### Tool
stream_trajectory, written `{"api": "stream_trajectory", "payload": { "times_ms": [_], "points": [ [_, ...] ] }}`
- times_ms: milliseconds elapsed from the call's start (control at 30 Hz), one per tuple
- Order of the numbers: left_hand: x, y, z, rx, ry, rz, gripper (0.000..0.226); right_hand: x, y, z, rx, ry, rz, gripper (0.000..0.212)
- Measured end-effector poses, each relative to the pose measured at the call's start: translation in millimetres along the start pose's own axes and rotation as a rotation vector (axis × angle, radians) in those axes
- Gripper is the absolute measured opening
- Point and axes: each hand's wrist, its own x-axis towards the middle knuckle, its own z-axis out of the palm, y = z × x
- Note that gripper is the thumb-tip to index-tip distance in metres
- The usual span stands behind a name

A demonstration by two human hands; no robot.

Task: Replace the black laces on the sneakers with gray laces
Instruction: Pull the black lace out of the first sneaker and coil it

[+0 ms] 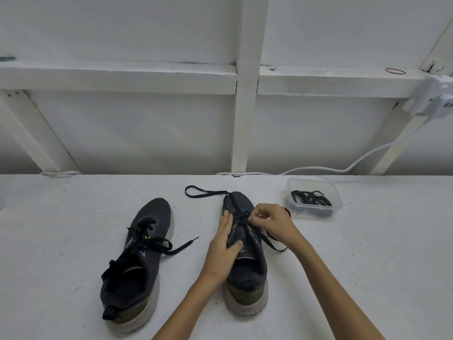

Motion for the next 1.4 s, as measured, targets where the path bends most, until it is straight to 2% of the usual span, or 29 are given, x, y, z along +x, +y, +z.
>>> {"api": "stream_trajectory", "payload": {
  "times_ms": [100, 200, 267, 367, 500, 667, 833, 900, 1033, 1233, 1400],
  "points": [
    [0, 0, -1, 0.014, -0.012, 0.005, 0.07, 4, -1, 2, -0.01, 0.113, -0.001, 0.011],
    [-1, 0, 0, 0.016, -0.014, 0.008, 0.07, 6, -1, 4, 0.001, 0.127, 0.009, 0.01],
    [-1, 0, 0, 0.02, -0.008, 0.009, 0.07, 6, -3, 1, 0.008, 0.08, 0.024, 0.011],
    [-1, 0, 1, 0.02, -0.004, 0.005, 0.07, 5, -6, -11, 0.149, -0.072, 0.095, 0.02],
    [-2, 0, 2, 0.027, 0.0, 0.009, 0.07, -1, -6, -17, 0.084, -0.238, 0.097, 0.023],
    [-1, 0, 1, 0.039, -0.011, 0.006, 0.07, 4, -12, -16, 0.105, -0.145, 0.05, 0.016],
    [-1, 0, 5, 0.051, -0.014, 0.008, 0.07, 8, -12, -11, 0.224, 0.064, 0.099, 0.015],
    [-1, 0, 5, 0.046, -0.01, 0.008, 0.07, 5, -10, -10, 0.227, 0.032, 0.115, 0.017],
    [0, -1, 4, 0.051, -0.011, 0.007, 0.07, -2, -8, -12, 0.203, -0.146, 0.159, 0.022],
    [-1, -1, 3, 0.047, -0.011, 0.006, 0.071, 1, -9, -14, 0.218, -0.092, 0.125, 0.014],
    [0, 0, 2, 0.05, -0.012, 0.01, 0.071, 3, -16, -17, 0.072, -0.151, 0.187, 0.03]
  ]
}}
